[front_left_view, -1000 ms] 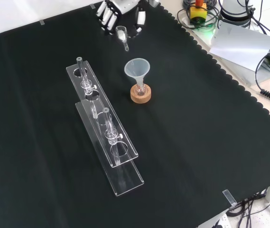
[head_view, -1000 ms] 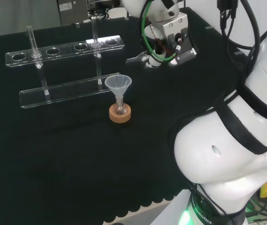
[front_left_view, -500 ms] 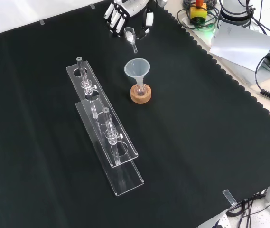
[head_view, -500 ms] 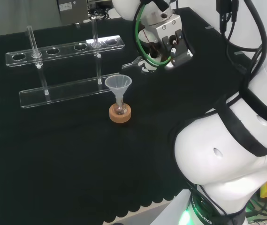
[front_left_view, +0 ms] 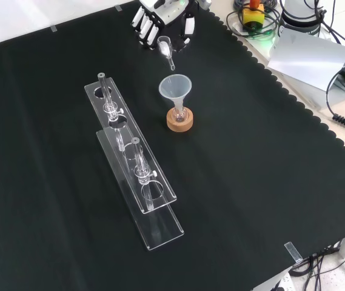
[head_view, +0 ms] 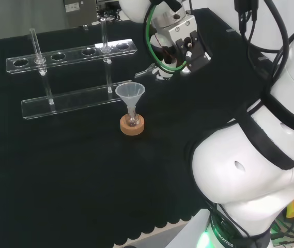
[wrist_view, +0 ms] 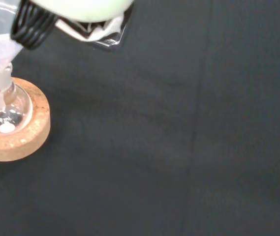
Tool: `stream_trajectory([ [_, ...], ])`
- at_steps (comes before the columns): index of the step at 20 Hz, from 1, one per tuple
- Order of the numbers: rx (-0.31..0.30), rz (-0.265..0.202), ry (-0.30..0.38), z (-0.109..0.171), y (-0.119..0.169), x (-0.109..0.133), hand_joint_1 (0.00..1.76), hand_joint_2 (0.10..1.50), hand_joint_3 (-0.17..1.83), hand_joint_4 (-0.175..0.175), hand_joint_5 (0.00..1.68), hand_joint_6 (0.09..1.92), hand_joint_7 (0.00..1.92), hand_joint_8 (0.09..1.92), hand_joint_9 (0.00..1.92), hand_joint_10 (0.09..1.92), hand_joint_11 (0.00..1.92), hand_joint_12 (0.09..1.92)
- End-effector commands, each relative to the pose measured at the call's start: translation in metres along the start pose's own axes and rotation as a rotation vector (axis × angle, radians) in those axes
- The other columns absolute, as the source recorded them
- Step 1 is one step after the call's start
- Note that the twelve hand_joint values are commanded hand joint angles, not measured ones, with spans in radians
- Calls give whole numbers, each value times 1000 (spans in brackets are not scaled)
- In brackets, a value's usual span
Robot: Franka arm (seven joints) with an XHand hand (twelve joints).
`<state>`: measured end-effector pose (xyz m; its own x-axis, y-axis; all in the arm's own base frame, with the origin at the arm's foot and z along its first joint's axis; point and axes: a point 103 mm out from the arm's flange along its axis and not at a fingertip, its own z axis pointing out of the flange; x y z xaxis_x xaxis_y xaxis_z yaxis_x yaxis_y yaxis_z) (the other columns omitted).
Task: Pour all the NaCl from the weighing funnel into the round-bottom flask.
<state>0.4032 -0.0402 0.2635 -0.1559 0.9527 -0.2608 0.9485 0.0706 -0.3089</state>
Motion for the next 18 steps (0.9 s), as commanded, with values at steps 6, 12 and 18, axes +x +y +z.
stream_trajectory([
  [6, 34, -36, -118, -3, 8, 7, 1114, 653, 838, 49, 1100, 1056, 566, 673, 874, 496, 555, 1262],
  [12, 77, -39, -157, -4, 14, 10, 1113, 651, 840, 54, 1102, 1054, 559, 670, 869, 494, 553, 1261],
  [18, 104, -40, -197, -6, 17, 12, 1112, 650, 841, 62, 1103, 1053, 535, 662, 856, 490, 545, 1260],
])
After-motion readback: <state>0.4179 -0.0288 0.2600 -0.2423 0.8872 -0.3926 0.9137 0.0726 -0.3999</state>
